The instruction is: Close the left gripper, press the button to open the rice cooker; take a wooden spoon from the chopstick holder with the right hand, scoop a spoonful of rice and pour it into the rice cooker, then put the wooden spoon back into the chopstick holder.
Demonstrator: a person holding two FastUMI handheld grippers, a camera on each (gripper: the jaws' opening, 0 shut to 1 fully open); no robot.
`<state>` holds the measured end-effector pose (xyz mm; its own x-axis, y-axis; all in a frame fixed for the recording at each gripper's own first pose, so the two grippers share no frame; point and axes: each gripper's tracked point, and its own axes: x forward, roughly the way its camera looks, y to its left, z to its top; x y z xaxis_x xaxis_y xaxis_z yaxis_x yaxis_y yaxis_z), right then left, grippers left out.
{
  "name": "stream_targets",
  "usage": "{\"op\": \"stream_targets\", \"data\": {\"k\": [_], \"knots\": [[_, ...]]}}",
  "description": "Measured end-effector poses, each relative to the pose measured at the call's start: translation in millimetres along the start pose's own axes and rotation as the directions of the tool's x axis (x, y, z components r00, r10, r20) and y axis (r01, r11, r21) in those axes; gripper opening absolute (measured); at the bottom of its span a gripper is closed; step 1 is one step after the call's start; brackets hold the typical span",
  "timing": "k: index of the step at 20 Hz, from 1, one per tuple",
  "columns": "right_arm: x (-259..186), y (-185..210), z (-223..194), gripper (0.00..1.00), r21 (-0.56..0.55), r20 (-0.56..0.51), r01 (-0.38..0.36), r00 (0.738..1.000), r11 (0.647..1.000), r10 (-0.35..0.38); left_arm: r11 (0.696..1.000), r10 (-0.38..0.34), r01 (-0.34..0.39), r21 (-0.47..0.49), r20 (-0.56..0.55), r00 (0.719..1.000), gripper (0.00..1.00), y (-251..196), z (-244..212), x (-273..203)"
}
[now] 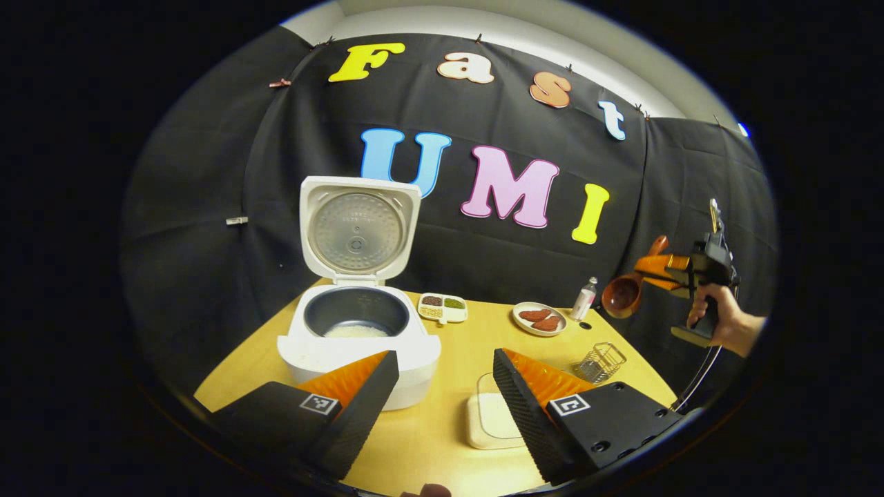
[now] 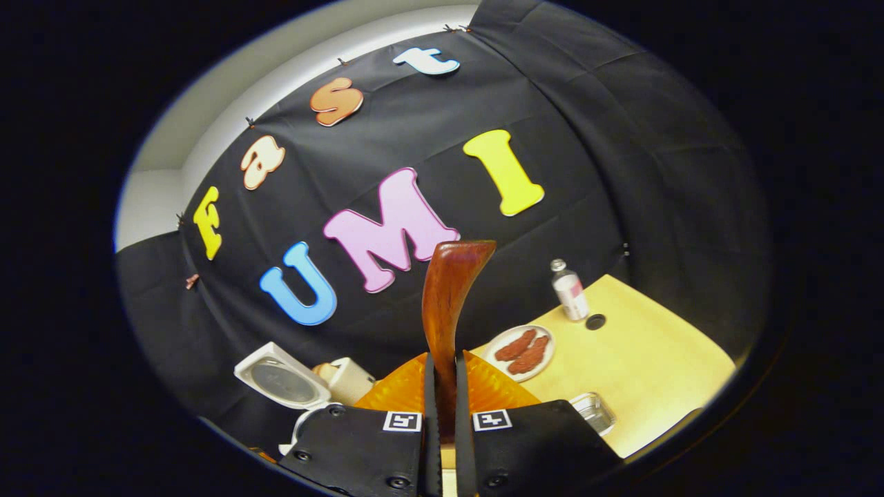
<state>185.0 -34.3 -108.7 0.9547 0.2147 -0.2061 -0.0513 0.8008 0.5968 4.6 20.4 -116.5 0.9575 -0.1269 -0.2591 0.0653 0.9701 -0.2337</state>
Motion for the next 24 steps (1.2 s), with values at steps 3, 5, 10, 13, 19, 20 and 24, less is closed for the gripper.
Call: {"op": "stream_targets", "data": {"k": [3, 5, 10, 13, 19, 20, 24], "knots": [[7, -51, -18, 0.12, -0.06, -0.046, 0.047, 0.998, 0.997, -0.049, 0.999, 0.034, -0.034, 0.005, -0.01, 0.999, 0.96, -6, 0, 4], [13, -72, -31, 0.12, -0.111, -0.078, 0.055, 0.995, 0.992, -0.064, 0.998, 0.064, -0.064, 0.008, -0.008, 0.998, 0.96, -7, 2, 5], [32, -108, -64, 0.12, -0.246, -0.149, 0.034, 0.986, 0.969, -0.072, 0.987, 0.16, -0.16, -0.004, 0.003, 0.987, 0.95, -12, 4, 5], [44, -124, -91, 0.12, -0.273, -0.206, 0.014, 0.976, 0.962, -0.073, 0.982, 0.187, -0.187, -0.014, 0.003, 0.982, 0.95, -24, -1, 2], [56, -138, -119, 0.13, -0.272, -0.255, 0.015, 0.963, 0.962, -0.087, 0.979, 0.2, -0.201, -0.023, -0.027, 0.979, 0.95, -42, -20, -7], [55, -139, -123, 0.13, -0.268, -0.265, 0.014, 0.96, 0.963, -0.087, 0.979, 0.202, -0.203, -0.026, -0.031, 0.979, 0.95, -43, -21, -9], [53, -146, -128, 0.18, -0.237, -0.283, 0.032, 0.954, 0.971, -0.1, 0.976, 0.217, -0.217, -0.03, -0.027, 0.976, 0.95, -36, -20, -17]]}}
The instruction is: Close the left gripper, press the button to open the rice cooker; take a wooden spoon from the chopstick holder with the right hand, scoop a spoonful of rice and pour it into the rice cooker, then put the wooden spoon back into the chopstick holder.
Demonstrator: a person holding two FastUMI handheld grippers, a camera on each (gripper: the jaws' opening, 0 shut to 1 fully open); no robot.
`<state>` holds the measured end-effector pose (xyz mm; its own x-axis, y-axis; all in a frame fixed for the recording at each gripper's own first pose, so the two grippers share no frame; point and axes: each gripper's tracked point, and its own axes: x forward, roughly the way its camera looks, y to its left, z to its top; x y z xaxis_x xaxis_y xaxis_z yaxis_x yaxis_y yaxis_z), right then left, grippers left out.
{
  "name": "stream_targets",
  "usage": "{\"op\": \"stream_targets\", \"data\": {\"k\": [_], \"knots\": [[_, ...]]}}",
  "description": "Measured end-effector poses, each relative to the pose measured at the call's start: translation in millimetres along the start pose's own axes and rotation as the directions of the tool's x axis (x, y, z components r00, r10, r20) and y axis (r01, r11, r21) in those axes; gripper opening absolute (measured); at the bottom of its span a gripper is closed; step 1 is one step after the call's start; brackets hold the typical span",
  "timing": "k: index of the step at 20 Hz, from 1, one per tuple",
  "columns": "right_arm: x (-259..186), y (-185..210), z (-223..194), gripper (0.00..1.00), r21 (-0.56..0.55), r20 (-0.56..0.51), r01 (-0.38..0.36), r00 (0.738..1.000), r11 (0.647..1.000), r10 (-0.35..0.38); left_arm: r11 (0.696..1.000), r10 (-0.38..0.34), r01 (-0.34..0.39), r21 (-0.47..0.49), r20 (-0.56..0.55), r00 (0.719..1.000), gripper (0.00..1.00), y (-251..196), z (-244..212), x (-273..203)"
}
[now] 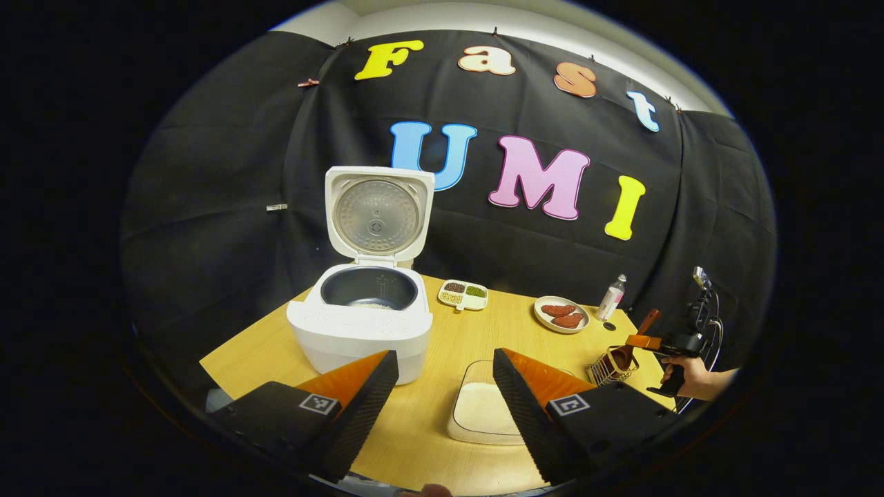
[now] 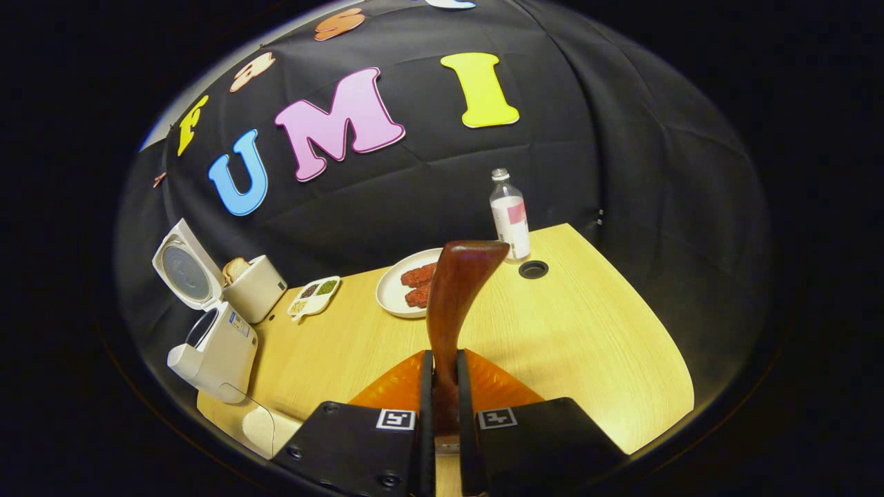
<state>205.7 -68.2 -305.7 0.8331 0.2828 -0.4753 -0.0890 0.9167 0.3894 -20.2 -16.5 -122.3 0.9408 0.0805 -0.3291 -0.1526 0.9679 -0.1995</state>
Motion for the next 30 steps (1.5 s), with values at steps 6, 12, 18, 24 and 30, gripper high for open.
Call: {"op": "stream_targets", "data": {"k": [6, 12, 18, 24, 30], "knots": [[-17, -18, 2, 0.59, 0.022, -0.017, 0.074, 0.997, 0.997, -0.074, 1.0, -0.012, 0.012, 0.005, 0.019, 1.0, 0.95, 11, 12, 0], [-68, -23, 16, 0.86, -0.025, 0.037, 0.17, 0.985, 0.985, -0.169, 0.999, -0.034, 0.031, 0.036, 0.074, 0.997, 0.95, 24, 47, 6], [-138, 6, 37, 0.95, -0.041, 0.138, 0.233, 0.965, 0.972, -0.225, 0.996, -0.055, 0.041, 0.076, 0.19, 0.98, 0.96, 41, 125, 21], [-180, 44, 47, 0.98, -0.058, 0.204, 0.233, 0.955, 0.971, -0.217, 0.992, -0.029, -0.01, 0.123, 0.31, 0.95, 0.95, 76, 216, 69], [-206, 84, 60, 0.99, -0.095, 0.258, 0.231, 0.945, 0.968, -0.2, 0.994, 0.002, -0.045, 0.102, 0.392, 0.92, 0.95, 104, 292, 129]]}}
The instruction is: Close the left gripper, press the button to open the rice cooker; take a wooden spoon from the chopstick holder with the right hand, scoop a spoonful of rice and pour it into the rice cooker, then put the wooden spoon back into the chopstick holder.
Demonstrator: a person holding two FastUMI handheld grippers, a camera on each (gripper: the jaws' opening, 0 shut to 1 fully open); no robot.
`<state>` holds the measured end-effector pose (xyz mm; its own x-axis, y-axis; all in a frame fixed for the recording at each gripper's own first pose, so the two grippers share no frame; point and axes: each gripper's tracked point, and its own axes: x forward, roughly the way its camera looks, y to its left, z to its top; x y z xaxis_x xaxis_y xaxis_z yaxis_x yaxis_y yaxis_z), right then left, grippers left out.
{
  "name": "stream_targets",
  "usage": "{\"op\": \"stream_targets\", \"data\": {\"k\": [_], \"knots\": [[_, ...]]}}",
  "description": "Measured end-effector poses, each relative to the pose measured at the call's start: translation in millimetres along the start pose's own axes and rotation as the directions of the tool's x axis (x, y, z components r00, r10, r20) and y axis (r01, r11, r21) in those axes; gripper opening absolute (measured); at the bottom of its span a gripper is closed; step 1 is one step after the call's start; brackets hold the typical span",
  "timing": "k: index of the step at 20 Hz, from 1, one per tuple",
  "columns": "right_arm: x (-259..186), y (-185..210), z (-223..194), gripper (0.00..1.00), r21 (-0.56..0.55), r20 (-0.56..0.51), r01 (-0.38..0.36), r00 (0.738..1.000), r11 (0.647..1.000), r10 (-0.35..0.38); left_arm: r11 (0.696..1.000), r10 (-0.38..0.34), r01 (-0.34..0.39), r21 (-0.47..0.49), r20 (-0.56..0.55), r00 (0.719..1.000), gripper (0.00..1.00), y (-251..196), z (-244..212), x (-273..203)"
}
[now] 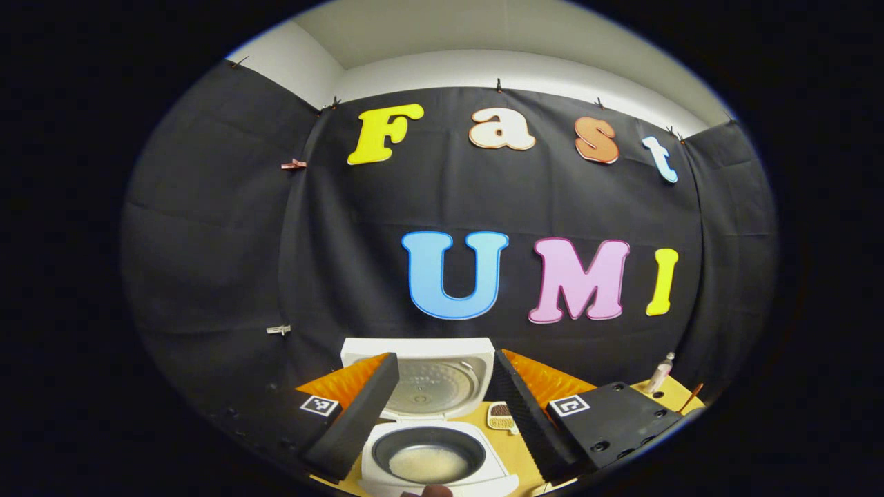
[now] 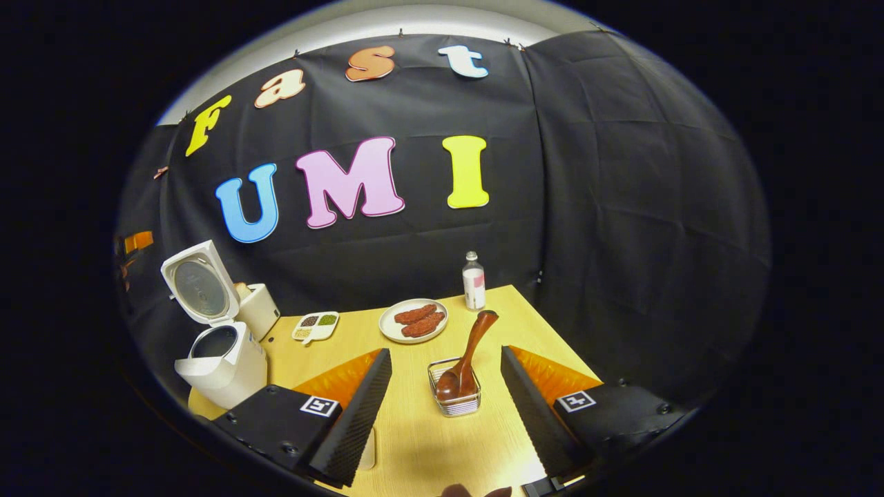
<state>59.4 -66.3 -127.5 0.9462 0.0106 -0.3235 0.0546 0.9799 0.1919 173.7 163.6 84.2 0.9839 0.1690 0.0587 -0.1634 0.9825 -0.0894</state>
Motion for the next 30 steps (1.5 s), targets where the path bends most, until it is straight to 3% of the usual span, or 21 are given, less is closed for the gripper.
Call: {"op": "stream_targets", "data": {"k": [7, 12, 16, 18, 22, 30], "knots": [[-3, 34, 14, 0.99, -0.053, 0.024, 0.01, 1.0, 0.999, -0.009, 1.0, 0.003, -0.003, 0.003, -0.008, 1.0, 0.95, 11, 2, 100], [-8, 38, 12, 0.99, -0.069, 0.022, 0.025, 0.999, 0.997, -0.023, 0.998, 0.068, -0.068, 0.004, -0.045, 0.997, 0.95, 29, -18, 158], [-3, 32, 2, 0.99, -0.079, 0.009, 0.047, 0.999, 0.996, -0.046, 0.992, 0.117, -0.107, 0.072, -0.148, 0.982, 0.95, 46, -60, 192], [-16, 23, 5, 0.99, -0.07, 0.004, 0.054, 0.999, 0.996, -0.054, 0.991, 0.132, -0.122, 0.062, -0.2, 0.971, 0.95, 50, -78, 195], [-17, 21, 2, 0.99, -0.061, -0.008, 0.053, 0.999, 0.997, -0.054, 0.988, 0.142, -0.13, 0.078, -0.177, 0.974, 1.0, 43, -77, 181], [-18, 35, 0, 0.99, -0.069, -0.019, -0.015, 1.0, 0.998, 0.014, 0.99, 0.133, -0.123, 0.066, -0.193, 0.972, 0.99, 29, -99, 103]]}}
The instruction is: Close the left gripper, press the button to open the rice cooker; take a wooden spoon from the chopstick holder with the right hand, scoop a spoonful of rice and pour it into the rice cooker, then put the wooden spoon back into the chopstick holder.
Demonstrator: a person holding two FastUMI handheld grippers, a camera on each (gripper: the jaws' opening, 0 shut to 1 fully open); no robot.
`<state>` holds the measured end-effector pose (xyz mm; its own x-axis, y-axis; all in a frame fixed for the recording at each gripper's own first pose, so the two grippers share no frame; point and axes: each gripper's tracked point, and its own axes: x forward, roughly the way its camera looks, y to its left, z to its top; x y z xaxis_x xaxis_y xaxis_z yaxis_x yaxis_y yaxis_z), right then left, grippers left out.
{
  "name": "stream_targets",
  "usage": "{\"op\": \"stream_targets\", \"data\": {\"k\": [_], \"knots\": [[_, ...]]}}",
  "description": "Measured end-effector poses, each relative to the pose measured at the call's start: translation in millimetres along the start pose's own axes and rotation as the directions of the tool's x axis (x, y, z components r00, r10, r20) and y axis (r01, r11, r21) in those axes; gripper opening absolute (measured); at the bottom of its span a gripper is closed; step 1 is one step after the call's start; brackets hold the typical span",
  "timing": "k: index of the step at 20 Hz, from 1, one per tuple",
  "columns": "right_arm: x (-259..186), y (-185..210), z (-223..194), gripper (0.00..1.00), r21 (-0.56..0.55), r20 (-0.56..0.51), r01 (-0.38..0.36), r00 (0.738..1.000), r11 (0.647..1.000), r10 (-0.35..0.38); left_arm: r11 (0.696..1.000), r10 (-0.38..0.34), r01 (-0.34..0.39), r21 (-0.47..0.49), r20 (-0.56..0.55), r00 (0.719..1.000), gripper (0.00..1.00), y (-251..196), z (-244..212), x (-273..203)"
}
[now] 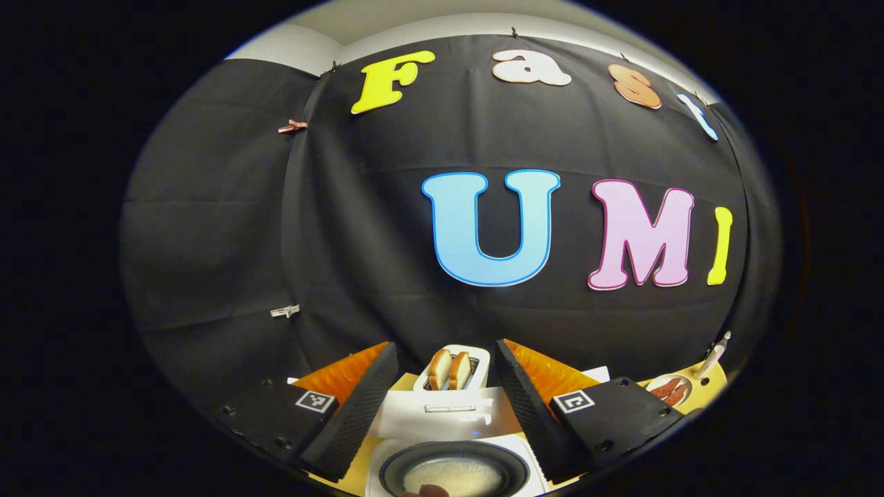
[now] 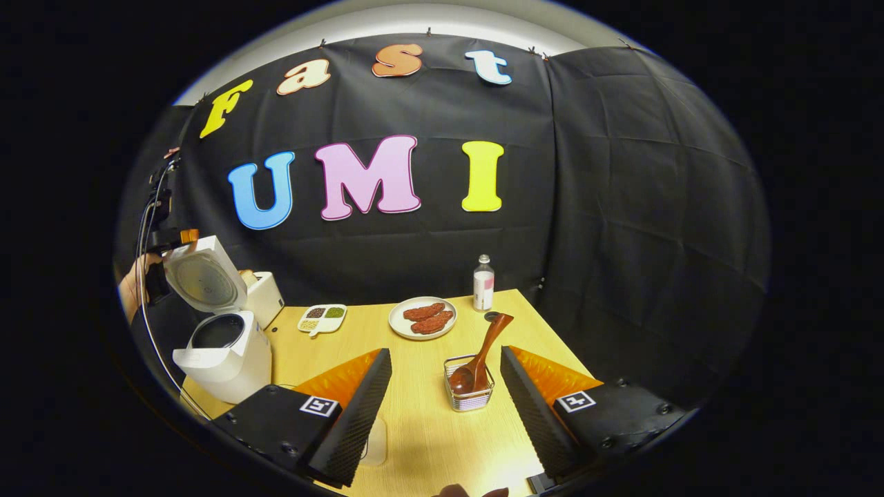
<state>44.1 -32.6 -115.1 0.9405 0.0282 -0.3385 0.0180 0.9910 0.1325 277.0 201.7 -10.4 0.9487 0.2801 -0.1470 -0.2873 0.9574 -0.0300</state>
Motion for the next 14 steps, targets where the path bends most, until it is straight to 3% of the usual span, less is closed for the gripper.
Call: {"op": "stream_targets", "data": {"k": [6, 14], "knots": [[-1, 8, -8, 0.99, -0.036, -0.009, -0.048, 0.999, 0.998, 0.048, 1.0, 0.019, -0.019, -0.004, -0.06, 0.998, 0.99, -5, -63, -58], [-28, 10, -29, 0.99, -0.045, -0.044, -0.085, 0.996, 0.995, 0.083, 1.0, 0.026, -0.028, -0.01, -0.139, 0.99, 0.99, -12, -141, -96]]}}
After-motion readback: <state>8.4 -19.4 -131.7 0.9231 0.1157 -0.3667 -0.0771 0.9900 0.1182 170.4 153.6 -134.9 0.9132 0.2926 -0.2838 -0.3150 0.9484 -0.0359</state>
